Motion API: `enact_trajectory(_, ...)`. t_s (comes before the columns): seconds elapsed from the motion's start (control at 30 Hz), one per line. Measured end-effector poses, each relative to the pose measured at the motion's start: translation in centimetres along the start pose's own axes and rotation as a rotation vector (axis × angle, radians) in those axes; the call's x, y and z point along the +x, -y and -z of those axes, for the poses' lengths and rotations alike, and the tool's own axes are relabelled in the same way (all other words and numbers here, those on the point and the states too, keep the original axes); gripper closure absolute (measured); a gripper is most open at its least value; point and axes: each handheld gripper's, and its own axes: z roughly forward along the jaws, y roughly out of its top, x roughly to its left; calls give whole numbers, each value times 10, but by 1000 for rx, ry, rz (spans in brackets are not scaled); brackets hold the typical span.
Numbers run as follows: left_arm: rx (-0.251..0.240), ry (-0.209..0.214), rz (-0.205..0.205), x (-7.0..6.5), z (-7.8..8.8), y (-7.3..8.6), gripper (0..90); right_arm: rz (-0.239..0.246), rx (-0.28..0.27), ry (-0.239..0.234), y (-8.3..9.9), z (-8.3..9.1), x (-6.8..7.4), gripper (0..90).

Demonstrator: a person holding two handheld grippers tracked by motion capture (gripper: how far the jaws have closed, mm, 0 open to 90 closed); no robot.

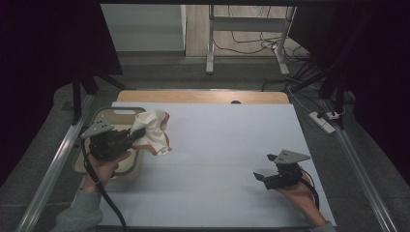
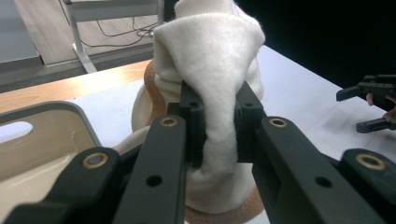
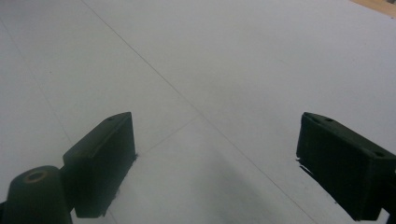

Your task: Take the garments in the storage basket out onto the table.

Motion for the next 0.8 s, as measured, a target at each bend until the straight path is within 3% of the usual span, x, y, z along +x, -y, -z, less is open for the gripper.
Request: enact_trajectory(0.8,72,62,-27,-18,-47,0,778,-1,0,-4,0,-1,0,116)
